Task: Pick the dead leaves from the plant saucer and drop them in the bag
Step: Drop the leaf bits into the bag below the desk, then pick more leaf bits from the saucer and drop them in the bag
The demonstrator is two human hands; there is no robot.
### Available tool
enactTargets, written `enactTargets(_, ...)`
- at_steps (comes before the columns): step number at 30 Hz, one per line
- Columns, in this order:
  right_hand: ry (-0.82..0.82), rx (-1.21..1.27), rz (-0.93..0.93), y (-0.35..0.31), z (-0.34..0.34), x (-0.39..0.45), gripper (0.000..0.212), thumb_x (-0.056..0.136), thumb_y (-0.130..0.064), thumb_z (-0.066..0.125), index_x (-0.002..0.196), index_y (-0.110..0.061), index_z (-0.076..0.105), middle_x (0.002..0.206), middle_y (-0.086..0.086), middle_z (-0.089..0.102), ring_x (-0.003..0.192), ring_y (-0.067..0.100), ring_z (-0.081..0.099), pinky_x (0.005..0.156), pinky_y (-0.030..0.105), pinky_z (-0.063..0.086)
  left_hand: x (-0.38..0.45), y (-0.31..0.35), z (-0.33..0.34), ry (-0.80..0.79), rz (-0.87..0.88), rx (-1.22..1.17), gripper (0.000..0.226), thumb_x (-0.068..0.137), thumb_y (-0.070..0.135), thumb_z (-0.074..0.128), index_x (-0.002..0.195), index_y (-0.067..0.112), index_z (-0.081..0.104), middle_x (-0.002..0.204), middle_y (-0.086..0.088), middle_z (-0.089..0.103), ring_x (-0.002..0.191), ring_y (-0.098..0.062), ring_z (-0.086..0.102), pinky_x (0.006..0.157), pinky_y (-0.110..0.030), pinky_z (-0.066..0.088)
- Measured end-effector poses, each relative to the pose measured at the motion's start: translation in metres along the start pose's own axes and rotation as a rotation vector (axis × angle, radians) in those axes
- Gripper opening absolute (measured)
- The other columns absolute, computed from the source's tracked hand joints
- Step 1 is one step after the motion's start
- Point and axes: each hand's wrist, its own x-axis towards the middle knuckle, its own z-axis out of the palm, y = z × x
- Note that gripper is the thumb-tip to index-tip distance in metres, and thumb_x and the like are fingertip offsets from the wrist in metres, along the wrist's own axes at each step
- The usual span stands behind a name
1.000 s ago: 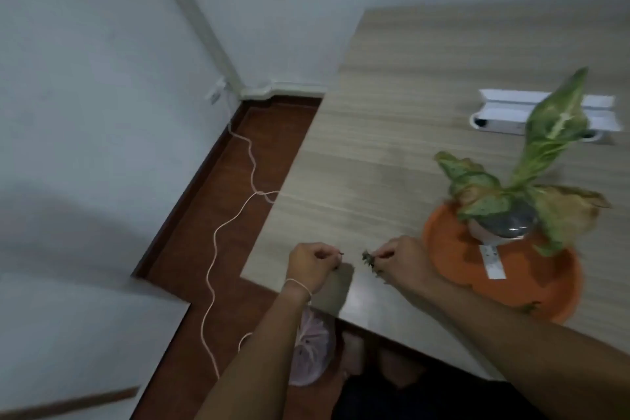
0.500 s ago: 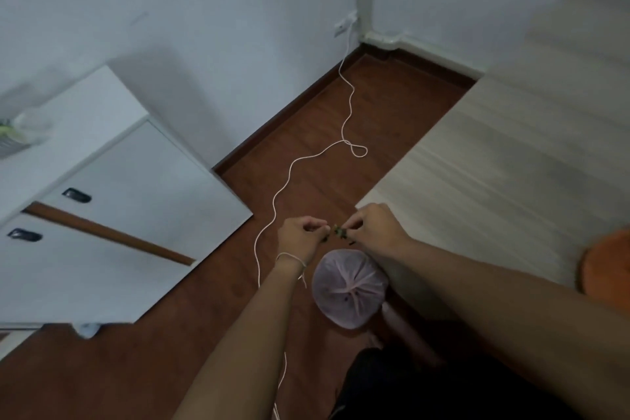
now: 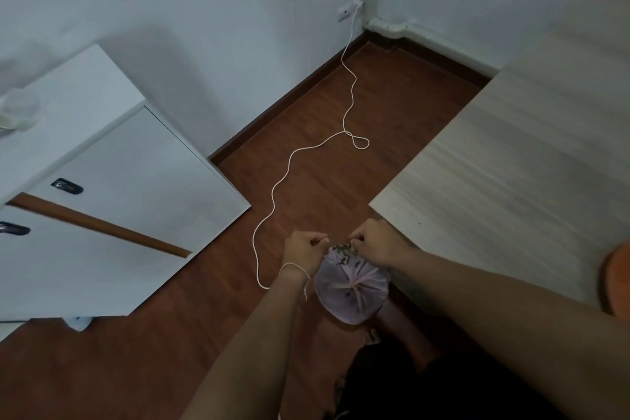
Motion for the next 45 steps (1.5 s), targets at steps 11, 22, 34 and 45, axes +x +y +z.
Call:
enactTargets(11,0.138,0.235,0.140,0.022,0.001,0.000,0.010,0.085,-0.017,0.071,0.090,-0.014,0.080,0.092,-0.001,0.077,0.085,0.010,0.069,0.071,0.014,0.049,-0.008,-0.019,0.002,-0.031,-0.049,-0.074,0.010,0.078,0.017,0.067,0.081,0.017,0.077,0.066,-0.004,0.075,0.061,-0.009,0.070,0.070,-0.034,0.060)
enactTargets(22,0.279,0.512,0.090,0.059,-0.030,-0.052,0.012,0.085,-0.021,0.073,0.095,-0.018,0.079,0.088,-0.011,0.071,0.085,-0.002,0.065,0.071,0.006,0.045,-0.020,0.036,0.023,-0.007,0.082,-0.157,0.012,0.085,0.017,0.062,0.087,0.015,0.074,0.073,-0.011,0.074,0.065,-0.025,0.074,0.070,-0.050,0.061)
enactTargets(34,0.717,0.739,0.206,0.208,-0.119,-0.200,0.011,0.084,-0.019,0.073,0.093,-0.017,0.079,0.087,-0.002,0.078,0.076,0.004,0.070,0.074,0.027,0.058,-0.076,0.228,0.185,-0.414,0.478,-0.092,0.010,0.090,0.013,0.063,0.092,0.015,0.072,0.082,-0.008,0.075,0.067,-0.021,0.074,0.068,-0.041,0.061)
enactTargets(45,0.879,0.603,0.391,0.321,-0.152,-0.313,0.008,0.086,-0.029,0.071,0.087,-0.022,0.075,0.086,-0.009,0.075,0.080,0.000,0.067,0.072,0.022,0.053,-0.143,0.316,0.333,-0.692,0.683,0.263,0.027,0.084,0.026,0.068,0.108,0.013,0.069,0.089,-0.008,0.073,0.083,-0.018,0.069,0.081,-0.034,0.058)
